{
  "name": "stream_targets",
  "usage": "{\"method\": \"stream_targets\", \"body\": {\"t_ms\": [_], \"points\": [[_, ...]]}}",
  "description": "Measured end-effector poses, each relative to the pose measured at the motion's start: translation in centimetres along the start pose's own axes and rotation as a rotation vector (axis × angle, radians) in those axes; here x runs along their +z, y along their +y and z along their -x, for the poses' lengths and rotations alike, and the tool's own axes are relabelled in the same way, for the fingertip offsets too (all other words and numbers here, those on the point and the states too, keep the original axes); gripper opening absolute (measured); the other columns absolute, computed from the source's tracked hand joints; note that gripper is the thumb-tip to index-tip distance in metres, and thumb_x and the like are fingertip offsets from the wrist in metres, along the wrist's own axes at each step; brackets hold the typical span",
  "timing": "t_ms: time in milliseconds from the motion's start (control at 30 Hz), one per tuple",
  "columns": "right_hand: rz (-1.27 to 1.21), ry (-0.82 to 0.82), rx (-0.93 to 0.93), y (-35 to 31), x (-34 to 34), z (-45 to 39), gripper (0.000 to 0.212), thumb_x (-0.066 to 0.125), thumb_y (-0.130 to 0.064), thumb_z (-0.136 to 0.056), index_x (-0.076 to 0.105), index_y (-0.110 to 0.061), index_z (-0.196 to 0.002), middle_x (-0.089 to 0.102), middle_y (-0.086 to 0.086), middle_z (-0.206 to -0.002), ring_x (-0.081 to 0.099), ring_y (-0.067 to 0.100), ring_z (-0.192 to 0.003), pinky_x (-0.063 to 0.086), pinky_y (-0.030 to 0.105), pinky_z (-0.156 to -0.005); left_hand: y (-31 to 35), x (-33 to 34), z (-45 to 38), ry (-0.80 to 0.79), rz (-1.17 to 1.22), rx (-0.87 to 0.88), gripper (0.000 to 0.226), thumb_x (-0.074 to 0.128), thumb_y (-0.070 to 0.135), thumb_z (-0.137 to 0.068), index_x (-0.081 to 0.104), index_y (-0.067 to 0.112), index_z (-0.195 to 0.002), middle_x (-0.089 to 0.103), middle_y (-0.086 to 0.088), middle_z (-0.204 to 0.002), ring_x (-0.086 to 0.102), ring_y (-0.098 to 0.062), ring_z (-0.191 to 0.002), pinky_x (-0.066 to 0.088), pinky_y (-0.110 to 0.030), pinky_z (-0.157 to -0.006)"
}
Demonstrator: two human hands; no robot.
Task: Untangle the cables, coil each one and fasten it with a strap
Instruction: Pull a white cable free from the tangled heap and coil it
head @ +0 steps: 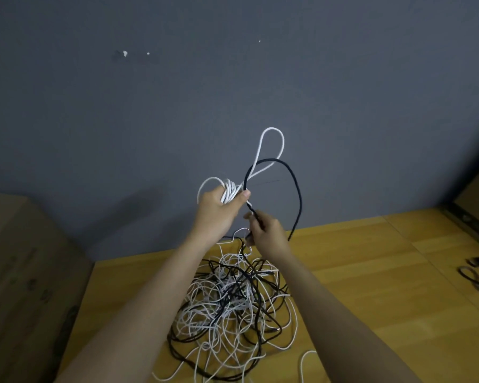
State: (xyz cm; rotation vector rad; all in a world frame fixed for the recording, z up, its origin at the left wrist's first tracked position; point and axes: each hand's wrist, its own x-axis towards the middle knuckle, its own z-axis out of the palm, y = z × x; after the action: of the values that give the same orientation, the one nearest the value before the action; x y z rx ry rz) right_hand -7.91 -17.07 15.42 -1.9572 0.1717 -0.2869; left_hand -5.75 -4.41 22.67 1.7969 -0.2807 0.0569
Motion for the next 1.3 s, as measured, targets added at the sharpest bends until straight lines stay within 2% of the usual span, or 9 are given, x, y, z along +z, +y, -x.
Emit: {"method": "stream_targets", "body": {"t_ms": [200,300,433,533,700,800,867,1000,1300], "points": [[-0.484,-0.075,0.126,0.0,-1.1,1.4,0.019,0.057,-0.015,-0.095,0.06,0.002,-0.102,0.068,0.015,-0.094,0.071,0.026,-0.088,0.057,0.027,-0.079,0.0,-0.8,-0.5,0.112,-0.145,0.093,0.028,0.066,0.026,-0.089,0.053,0.011,-0.069,0.047,0.001,-0.06,0.042,-0.012,-0.054,0.032,-0.02,-0.051],[-0.394,-0.07,0.078,-0.4,-2.2,1.6,0.01,0.053,-0.012,-0.097,0.053,-0.002,-0.093,0.069,0.017,-0.092,0.072,0.021,-0.082,0.059,0.03,-0.076,-0.9,-1.3,-1.6,0.147,-0.258,0.095,0.034,0.065,0.033,-0.088,0.052,0.006,-0.072,0.054,-0.007,-0.069,0.053,-0.027,-0.065,0.042,-0.036,-0.061],[0.086,0.043,-0.133,-2.7,-4.8,1.0,0.024,0.057,-0.034,-0.094,0.052,-0.013,-0.084,0.069,0.002,-0.079,0.068,0.008,-0.073,0.059,0.038,-0.07,-1.4,-1.4,-2.6,0.148,-0.326,0.07,0.038,0.062,0.038,-0.089,0.05,0.005,-0.074,0.055,-0.012,-0.07,0.056,-0.033,-0.068,0.045,-0.043,-0.062],[0.072,0.057,-0.219,-5.7,-6.6,1.1,0.029,0.056,-0.037,-0.093,0.054,-0.01,-0.083,0.066,0.001,-0.075,0.064,0.014,-0.067,0.057,0.034,-0.063,-0.5,-1.3,-3.1,0.155,-0.305,0.058,0.043,0.063,0.039,-0.089,0.048,0.003,-0.074,0.054,-0.017,-0.073,0.052,-0.032,-0.067,0.038,-0.038,-0.061],[-0.06,0.109,-0.309,-10.0,-9.5,-0.1,0.042,0.056,-0.031,-0.096,0.042,0.003,-0.077,0.033,0.002,-0.06,0.029,0.011,-0.05,0.027,0.025,-0.048,2.2,-1.4,-4.8,0.128,-0.293,-0.015,0.04,0.057,0.04,-0.093,0.05,0.005,-0.075,0.053,-0.009,-0.071,0.053,-0.032,-0.074,0.033,-0.034,-0.063],[-0.201,0.276,-0.312,-13.0,-11.9,-2.4,0.033,0.059,-0.019,-0.094,0.042,-0.004,-0.07,0.047,0.02,-0.069,0.049,0.025,-0.063,0.049,0.043,-0.064,4.3,-2.0,-6.7,0.144,-0.25,-0.021,0.045,0.054,0.042,-0.094,0.063,-0.001,-0.085,0.065,-0.017,-0.086,0.061,-0.036,-0.087,0.04,-0.037,-0.071],[-0.309,0.371,-0.3,-15.1,-13.4,-3.7,0.03,0.058,-0.012,-0.093,0.043,-0.009,-0.067,0.058,0.022,-0.078,0.059,0.019,-0.077,0.057,0.04,-0.077,6.4,-2.3,-7.6,0.159,-0.189,-0.016,0.041,0.053,0.041,-0.095,0.067,0.004,-0.084,0.066,-0.016,-0.088,0.062,-0.034,-0.086,0.04,-0.034,-0.07],[-0.415,0.451,-0.358,-18.7,-15.5,-5.0,0.033,0.058,-0.012,-0.093,0.044,-0.015,-0.064,0.06,0.002,-0.072,0.063,0.013,-0.084,0.056,0.031,-0.076,11.1,-2.8,-8.7,0.202,-0.072,0.038,0.034,0.051,0.037,-0.097,0.064,0.013,-0.076,0.06,-0.009,-0.075,0.056,-0.029,-0.076,0.035,-0.029,-0.067],[-0.894,0.416,-0.469,-24.9,-16.8,-6.2,0.027,0.055,-0.017,-0.097,0.046,-0.013,-0.072,0.062,0.004,-0.081,0.064,0.011,-0.086,0.056,0.029,-0.085,18.5,-3.7,-10.2,0.305,0.095,0.165,0.037,0.047,0.037,-0.097,0.055,0.021,-0.065,0.059,-0.003,-0.074,0.054,-0.024,-0.071,0.036,-0.029,-0.067]]}}
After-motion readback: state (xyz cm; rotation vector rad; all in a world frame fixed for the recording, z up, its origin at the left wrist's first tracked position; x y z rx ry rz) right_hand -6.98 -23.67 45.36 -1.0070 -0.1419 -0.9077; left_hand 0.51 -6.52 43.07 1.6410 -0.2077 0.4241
